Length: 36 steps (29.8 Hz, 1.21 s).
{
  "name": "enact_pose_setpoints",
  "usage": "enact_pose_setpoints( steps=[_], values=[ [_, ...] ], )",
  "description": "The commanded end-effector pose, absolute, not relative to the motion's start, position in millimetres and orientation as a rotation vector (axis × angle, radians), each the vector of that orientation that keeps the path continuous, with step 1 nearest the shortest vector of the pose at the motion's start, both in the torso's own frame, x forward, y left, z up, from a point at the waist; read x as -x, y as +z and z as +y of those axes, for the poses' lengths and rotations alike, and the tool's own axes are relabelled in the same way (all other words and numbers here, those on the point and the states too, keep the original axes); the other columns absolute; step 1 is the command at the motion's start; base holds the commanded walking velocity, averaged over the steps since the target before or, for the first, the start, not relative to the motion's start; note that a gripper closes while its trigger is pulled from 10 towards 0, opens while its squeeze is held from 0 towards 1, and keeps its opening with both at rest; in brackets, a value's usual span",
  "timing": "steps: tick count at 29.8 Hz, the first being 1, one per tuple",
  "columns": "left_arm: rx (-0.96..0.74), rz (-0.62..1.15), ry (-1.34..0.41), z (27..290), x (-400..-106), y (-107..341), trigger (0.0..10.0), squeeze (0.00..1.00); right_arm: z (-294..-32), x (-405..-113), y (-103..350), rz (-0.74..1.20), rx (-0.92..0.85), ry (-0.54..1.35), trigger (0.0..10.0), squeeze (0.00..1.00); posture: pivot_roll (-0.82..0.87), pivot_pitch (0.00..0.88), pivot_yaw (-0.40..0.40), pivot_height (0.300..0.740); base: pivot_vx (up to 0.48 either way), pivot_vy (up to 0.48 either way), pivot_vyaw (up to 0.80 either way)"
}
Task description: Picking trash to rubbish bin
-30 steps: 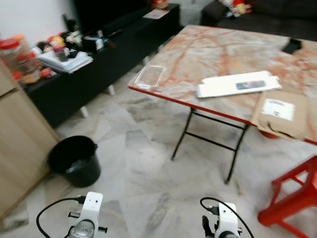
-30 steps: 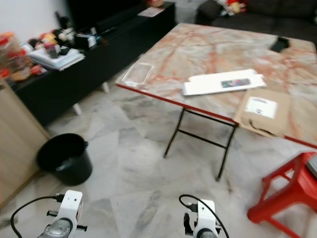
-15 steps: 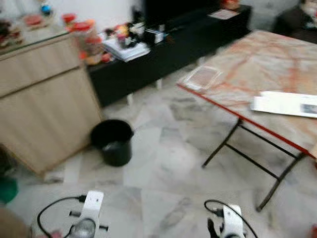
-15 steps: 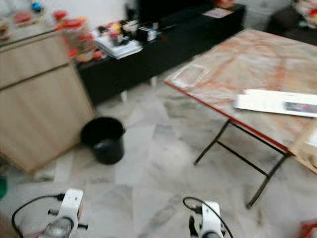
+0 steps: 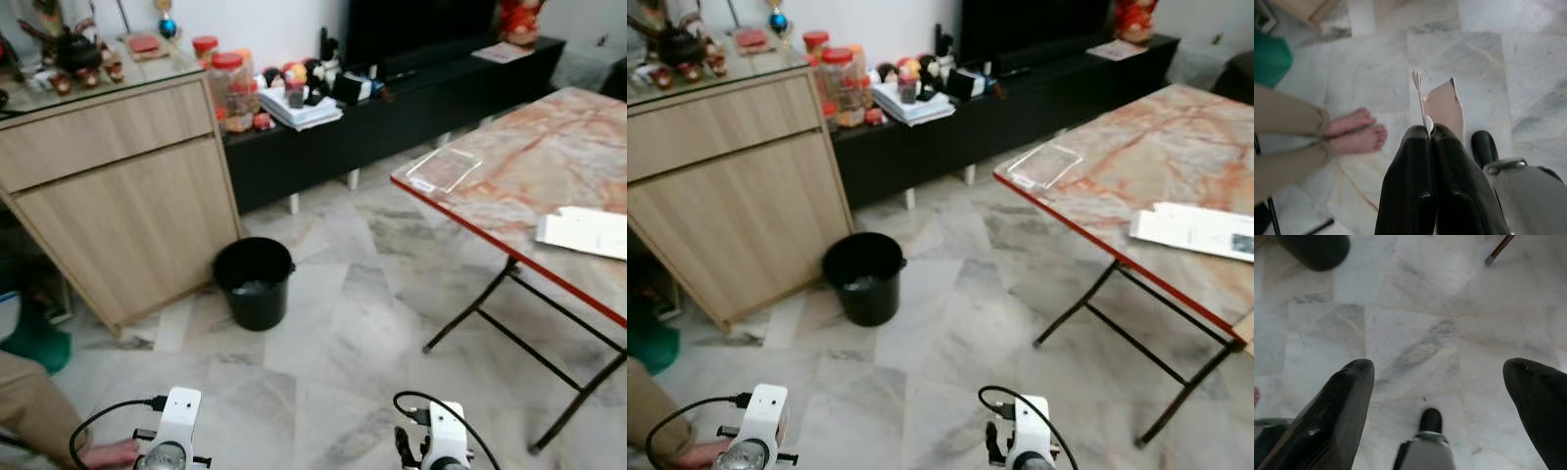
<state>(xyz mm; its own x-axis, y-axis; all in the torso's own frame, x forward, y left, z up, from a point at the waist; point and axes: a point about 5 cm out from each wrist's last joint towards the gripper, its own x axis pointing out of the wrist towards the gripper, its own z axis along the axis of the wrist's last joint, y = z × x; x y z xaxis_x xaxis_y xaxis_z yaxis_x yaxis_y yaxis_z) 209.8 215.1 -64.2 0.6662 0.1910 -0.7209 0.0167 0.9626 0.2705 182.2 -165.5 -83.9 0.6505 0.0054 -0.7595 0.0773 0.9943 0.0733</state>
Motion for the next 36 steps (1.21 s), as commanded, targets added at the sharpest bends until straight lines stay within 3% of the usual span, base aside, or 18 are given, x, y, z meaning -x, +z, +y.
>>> enact_pose_setpoints(
  steps=[1, 9, 28, 36],
  values=[
    [-0.254, 0.857, 0.105, 215.4, -208.0, -65.6, 10.0, 0.00, -168.7, -182.5, -83.6, 0.864, -0.094, -0.045, 10.0, 0.00, -0.09, 0.026, 0.007, 0.740, 0.382, 0.000, 0.00],
    [-0.247, 0.862, 0.121, 217.7, -206.7, -65.9, 10.0, 0.00, -172.9, -180.4, -84.2, 0.867, -0.065, -0.059, 10.0, 0.00, -0.09, 0.039, 0.003, 0.740, 0.397, 0.000, 0.57],
    [-0.243, 0.863, 0.134, 221.1, -206.9, -65.1, 10.0, 0.00, -172.4, -180.9, -84.2, 0.869, -0.062, -0.069, 10.0, 0.00, -0.08, 0.059, 0.003, 0.740, 0.389, 0.000, 0.00],
    [-0.243, 0.860, 0.134, 221.2, -207.7, -64.7, 10.0, 0.00, -170.2, -180.1, -84.6, 0.870, -0.066, -0.059, 10.0, 0.00, -0.08, 0.069, 0.003, 0.740, 0.384, 0.000, 0.75]
  ],
)
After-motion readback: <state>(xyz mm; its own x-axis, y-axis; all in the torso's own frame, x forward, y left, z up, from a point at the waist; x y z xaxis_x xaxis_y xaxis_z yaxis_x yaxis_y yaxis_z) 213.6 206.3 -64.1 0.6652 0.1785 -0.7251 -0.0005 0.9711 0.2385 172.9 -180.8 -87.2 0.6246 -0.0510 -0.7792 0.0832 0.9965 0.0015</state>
